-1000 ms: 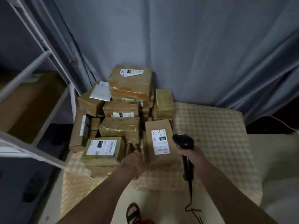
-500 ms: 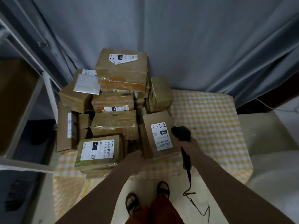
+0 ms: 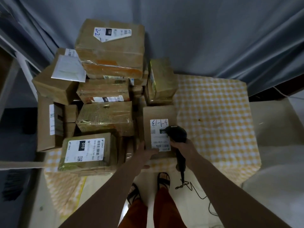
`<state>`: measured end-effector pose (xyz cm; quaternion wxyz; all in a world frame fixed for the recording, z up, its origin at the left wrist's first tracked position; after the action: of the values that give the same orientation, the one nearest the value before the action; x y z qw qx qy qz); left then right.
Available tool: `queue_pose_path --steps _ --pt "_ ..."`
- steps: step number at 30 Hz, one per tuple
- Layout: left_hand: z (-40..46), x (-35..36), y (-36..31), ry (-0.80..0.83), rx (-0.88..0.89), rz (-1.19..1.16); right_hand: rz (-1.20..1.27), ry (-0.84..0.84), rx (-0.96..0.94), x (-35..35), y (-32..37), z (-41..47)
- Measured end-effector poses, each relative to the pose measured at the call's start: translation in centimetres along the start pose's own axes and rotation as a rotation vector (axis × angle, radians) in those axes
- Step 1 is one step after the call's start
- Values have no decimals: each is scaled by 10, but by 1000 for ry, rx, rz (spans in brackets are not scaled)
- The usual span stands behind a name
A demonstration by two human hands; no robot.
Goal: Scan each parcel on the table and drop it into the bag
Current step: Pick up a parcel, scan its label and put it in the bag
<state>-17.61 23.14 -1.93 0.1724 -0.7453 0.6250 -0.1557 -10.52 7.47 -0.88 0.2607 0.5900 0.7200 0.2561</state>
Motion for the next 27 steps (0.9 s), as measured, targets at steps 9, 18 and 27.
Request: queue_pose_path --steps 9,18,27 --pt "19 -7 -73 -176 236 519 109 114 75 25 -32 -48" --pt "27 -10 -37 -456 216 255 -149 -56 -154 -15 25 -23" --pt "41 8 20 -113 -152 -301 -393 -153 -116 -29 61 44"
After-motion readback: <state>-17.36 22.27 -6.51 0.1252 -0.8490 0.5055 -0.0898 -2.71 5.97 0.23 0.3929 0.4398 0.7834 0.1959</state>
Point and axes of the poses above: each hand's wrist, its own z-axis towards the middle knuckle, its own x-axis out of the palm, y = z × x, the point moved 6 cm from there along z, towards the middle knuckle, and after that the axes turned 4 degrees about -x, right-handed, at the moved point
